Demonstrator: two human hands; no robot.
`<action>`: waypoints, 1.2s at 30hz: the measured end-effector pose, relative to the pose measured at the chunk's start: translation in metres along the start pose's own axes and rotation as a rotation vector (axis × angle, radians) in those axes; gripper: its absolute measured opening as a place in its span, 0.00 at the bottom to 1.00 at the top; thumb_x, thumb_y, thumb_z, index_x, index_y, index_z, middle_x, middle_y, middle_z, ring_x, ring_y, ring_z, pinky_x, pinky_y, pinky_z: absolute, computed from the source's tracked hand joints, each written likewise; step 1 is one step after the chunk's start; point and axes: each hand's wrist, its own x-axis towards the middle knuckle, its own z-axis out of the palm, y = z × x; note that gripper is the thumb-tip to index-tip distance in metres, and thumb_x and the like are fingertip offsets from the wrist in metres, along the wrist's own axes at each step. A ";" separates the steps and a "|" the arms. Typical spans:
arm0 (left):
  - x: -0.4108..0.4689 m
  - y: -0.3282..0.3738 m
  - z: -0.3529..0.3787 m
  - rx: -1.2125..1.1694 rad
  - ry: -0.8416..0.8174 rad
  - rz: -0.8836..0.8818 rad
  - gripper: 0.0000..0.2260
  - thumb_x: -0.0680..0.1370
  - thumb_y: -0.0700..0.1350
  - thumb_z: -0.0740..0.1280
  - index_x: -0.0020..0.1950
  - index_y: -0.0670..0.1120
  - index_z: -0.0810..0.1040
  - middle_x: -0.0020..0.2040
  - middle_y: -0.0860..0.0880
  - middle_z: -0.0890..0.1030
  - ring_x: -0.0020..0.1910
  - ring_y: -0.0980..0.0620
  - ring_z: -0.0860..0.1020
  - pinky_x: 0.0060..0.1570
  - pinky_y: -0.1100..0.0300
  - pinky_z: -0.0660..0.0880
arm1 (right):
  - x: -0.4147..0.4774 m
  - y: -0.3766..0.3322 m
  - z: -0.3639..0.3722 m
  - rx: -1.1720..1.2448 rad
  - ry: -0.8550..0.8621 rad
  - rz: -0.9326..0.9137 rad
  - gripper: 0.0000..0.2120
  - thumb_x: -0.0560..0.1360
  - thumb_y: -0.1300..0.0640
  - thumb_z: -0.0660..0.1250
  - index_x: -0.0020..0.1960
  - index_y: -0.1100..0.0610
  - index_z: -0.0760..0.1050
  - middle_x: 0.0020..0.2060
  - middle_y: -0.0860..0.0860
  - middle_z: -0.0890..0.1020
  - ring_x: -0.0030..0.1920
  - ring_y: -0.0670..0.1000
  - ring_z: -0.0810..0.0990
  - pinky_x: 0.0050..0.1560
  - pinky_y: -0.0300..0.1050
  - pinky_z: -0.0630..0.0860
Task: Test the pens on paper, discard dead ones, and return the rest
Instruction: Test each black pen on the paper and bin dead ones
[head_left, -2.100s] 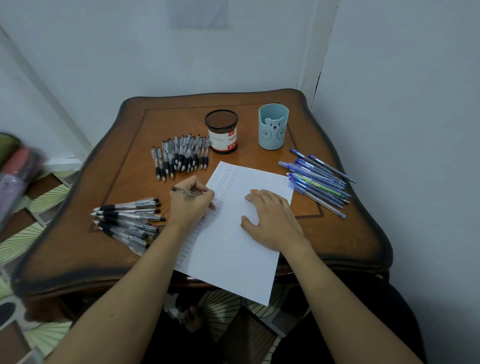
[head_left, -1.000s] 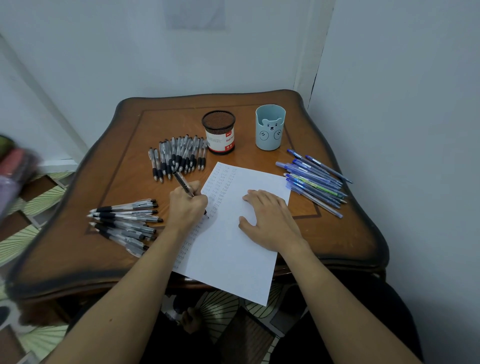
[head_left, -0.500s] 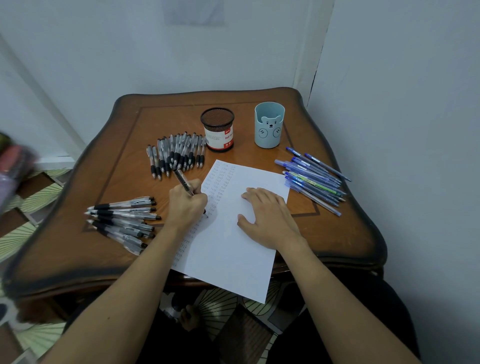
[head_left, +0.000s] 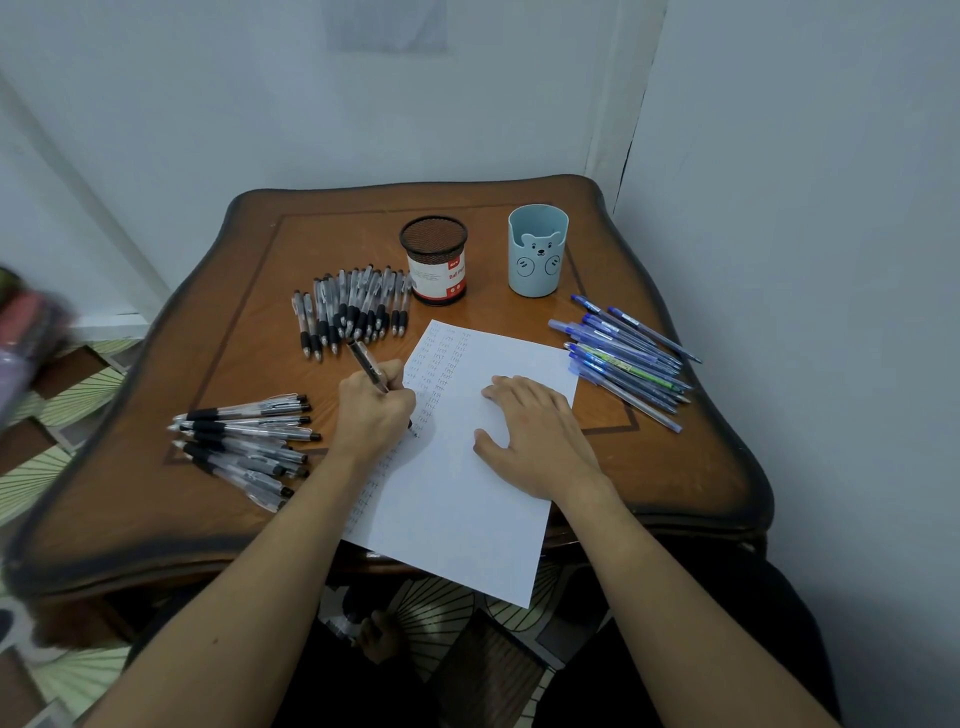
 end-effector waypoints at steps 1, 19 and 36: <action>0.001 -0.001 0.000 -0.014 0.005 -0.010 0.16 0.66 0.30 0.61 0.27 0.48 0.60 0.24 0.56 0.61 0.28 0.52 0.62 0.30 0.53 0.62 | 0.000 0.000 0.000 0.000 0.001 -0.001 0.25 0.80 0.42 0.59 0.74 0.51 0.66 0.76 0.47 0.66 0.76 0.48 0.60 0.77 0.48 0.52; 0.017 0.014 -0.007 -0.245 -0.034 -0.356 0.19 0.84 0.58 0.58 0.51 0.47 0.82 0.27 0.48 0.76 0.25 0.50 0.74 0.30 0.56 0.71 | 0.000 0.000 -0.001 0.000 -0.016 0.004 0.26 0.80 0.41 0.59 0.75 0.50 0.65 0.76 0.46 0.65 0.76 0.47 0.59 0.77 0.48 0.52; 0.071 0.004 -0.043 0.126 0.335 -0.372 0.20 0.86 0.52 0.55 0.53 0.39 0.81 0.41 0.44 0.81 0.41 0.45 0.79 0.45 0.54 0.74 | 0.001 0.001 0.001 -0.006 -0.001 0.002 0.26 0.79 0.41 0.59 0.74 0.49 0.66 0.75 0.45 0.66 0.75 0.46 0.60 0.76 0.47 0.53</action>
